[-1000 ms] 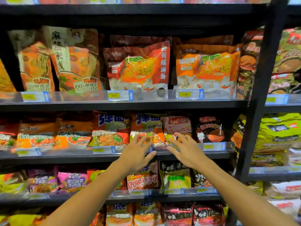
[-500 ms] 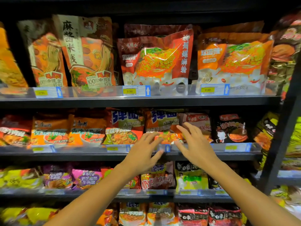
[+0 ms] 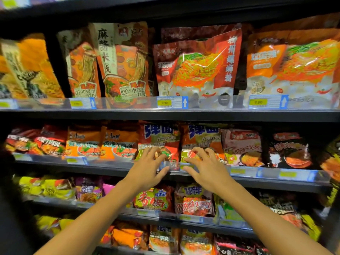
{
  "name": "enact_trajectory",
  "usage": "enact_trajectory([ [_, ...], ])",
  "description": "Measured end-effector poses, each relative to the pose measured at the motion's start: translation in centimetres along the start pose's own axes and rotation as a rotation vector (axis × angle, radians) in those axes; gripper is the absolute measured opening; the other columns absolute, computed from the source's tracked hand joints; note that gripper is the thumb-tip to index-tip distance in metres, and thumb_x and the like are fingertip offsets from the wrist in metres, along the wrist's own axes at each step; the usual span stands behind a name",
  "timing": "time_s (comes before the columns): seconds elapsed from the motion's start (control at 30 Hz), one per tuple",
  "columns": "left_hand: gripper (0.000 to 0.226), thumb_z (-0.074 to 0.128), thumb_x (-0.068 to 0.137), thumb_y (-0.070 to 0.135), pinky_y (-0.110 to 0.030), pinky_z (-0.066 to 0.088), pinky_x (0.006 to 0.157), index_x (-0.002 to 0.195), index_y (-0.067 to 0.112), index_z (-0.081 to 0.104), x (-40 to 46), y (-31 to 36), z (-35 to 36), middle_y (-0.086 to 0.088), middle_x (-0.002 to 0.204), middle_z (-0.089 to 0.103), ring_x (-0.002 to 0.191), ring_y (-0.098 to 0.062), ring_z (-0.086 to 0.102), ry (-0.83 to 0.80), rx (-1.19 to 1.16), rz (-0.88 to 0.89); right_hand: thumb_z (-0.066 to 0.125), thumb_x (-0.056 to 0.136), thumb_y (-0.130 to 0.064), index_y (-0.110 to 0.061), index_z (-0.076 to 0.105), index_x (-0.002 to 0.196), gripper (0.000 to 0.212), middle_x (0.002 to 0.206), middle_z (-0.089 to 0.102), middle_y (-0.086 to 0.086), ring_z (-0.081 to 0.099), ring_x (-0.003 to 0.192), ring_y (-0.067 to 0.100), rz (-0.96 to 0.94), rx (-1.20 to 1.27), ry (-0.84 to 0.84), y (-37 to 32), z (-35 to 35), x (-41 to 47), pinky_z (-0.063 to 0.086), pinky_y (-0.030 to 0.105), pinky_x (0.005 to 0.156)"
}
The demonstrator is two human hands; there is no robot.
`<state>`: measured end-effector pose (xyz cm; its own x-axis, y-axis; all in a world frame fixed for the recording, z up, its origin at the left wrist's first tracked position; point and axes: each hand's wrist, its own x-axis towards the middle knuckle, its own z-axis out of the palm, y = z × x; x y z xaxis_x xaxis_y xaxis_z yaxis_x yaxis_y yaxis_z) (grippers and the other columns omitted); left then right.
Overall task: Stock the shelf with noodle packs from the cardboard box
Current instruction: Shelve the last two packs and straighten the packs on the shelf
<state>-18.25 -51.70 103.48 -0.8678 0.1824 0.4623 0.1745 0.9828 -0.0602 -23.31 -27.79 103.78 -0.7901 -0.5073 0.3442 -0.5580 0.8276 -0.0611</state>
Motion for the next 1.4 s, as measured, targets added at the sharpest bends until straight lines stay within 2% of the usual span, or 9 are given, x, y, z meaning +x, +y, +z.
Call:
enact_trajectory([
  [0.2, 0.054, 0.035, 0.098, 0.061, -0.044, 0.045, 0.103, 0.138, 0.026, 0.042, 1.1, 0.2, -0.2, -0.003, 0.145, 0.03, 0.135, -0.025, 0.026, -0.087, -0.031, -0.03, 0.029, 0.098, -0.066, -0.039, 0.049, 0.142, 0.056, 0.159, 0.019, -0.01, 0.017, 0.142, 0.029, 0.004, -0.009, -0.005, 0.4, 0.1, 0.5, 0.043, 0.045, 0.107],
  [0.4, 0.046, 0.037, 0.101, 0.054, -0.032, 0.045, 0.1, 0.135, 0.028, 0.051, -2.0, -3.4, -2.0, 0.008, 0.142, 0.042, 0.132, -0.013, 0.037, 0.011, -0.136, 0.06, 0.031, 0.098, -0.064, -0.034, 0.041, 0.148, 0.059, 0.16, 0.025, -0.001, 0.02, 0.146, 0.029, -0.035, -0.06, 0.069, -1.4, 0.6, 0.3, 0.032, 0.045, 0.116],
  [0.6, 0.05, 0.032, 0.1, 0.057, -0.039, 0.051, 0.095, 0.135, 0.029, 0.053, -4.8, -12.0, -2.0, 0.005, 0.143, 0.043, 0.131, -0.018, 0.041, 0.069, -0.068, -0.038, 0.032, 0.094, -0.064, -0.032, 0.047, 0.144, 0.061, 0.155, 0.034, -0.001, 0.03, 0.143, 0.025, -0.168, 0.031, 0.168, -8.8, 1.4, 2.3, 0.046, 0.045, 0.106],
  [0.77, 0.06, 0.021, 0.097, 0.062, -0.045, 0.054, 0.087, 0.13, 0.027, 0.058, -5.6, -17.0, -1.3, 0.001, 0.142, 0.043, 0.126, -0.025, 0.041, 0.023, -0.012, 0.052, 0.009, 0.083, -0.074, -0.037, 0.05, 0.14, 0.078, 0.153, 0.033, -0.003, 0.029, 0.139, 0.025, -0.032, 0.014, 0.119, -14.4, 2.4, 5.1, 0.047, 0.044, 0.101],
  [0.93, 0.061, 0.021, 0.097, 0.06, -0.049, 0.042, 0.105, 0.146, 0.031, 0.041, -4.7, -17.4, -1.6, -0.004, 0.157, 0.025, 0.142, -0.031, 0.022, -0.099, 0.011, 0.081, 0.013, 0.088, -0.075, -0.041, 0.059, 0.132, 0.072, 0.15, 0.034, -0.007, 0.028, 0.134, 0.025, 0.089, -0.074, 0.126, -15.8, 3.5, 6.4, 0.044, 0.045, 0.104],
  [1.03, 0.055, 0.027, 0.1, 0.059, -0.044, 0.048, 0.098, 0.145, 0.03, 0.039, -4.0, -17.5, -1.5, -0.002, 0.157, 0.019, 0.143, -0.029, 0.016, -0.13, 0.015, 0.097, 0.024, 0.096, -0.07, -0.042, 0.056, 0.135, 0.057, 0.151, 0.028, -0.011, 0.022, 0.134, 0.024, 0.131, -0.082, 0.105, -15.9, 3.5, 6.5, 0.046, 0.043, 0.101],
  [1.2, 0.055, 0.029, 0.1, 0.059, -0.041, 0.052, 0.093, 0.143, 0.028, 0.041, -3.9, -18.3, -1.0, -0.001, 0.153, 0.023, 0.139, -0.027, 0.021, -0.094, 0.013, 0.136, 0.011, 0.09, -0.073, -0.04, 0.059, 0.132, 0.072, 0.151, 0.032, -0.007, 0.027, 0.135, 0.026, 0.144, -0.122, 0.119, -16.2, 3.7, 6.2, 0.049, 0.043, 0.099],
  [1.3, 0.053, 0.031, 0.1, 0.057, -0.043, 0.048, 0.1, 0.143, 0.028, 0.043, -4.7, -19.1, -1.0, 0.003, 0.152, 0.03, 0.138, -0.022, 0.026, -0.042, -0.061, 0.162, 0.024, 0.093, -0.067, -0.033, 0.064, 0.127, 0.063, 0.146, 0.043, -0.002, 0.036, 0.133, 0.027, 0.096, -0.115, 0.204, -16.6, 3.9, 6.2, 0.047, 0.046, 0.101],
  [1.4, 0.047, 0.035, 0.101, 0.053, -0.036, 0.046, 0.101, 0.139, 0.028, 0.049, -6.1, -20.6, -1.6, 0.007, 0.144, 0.041, 0.134, -0.015, 0.035, 0.043, -0.151, 0.154, 0.034, 0.095, -0.062, -0.03, 0.061, 0.13, 0.055, 0.143, 0.046, -0.002, 0.04, 0.133, 0.024, 0.001, -0.011, 0.298, -18.2, 4.1, 6.9, 0.047, 0.043, 0.101],
])
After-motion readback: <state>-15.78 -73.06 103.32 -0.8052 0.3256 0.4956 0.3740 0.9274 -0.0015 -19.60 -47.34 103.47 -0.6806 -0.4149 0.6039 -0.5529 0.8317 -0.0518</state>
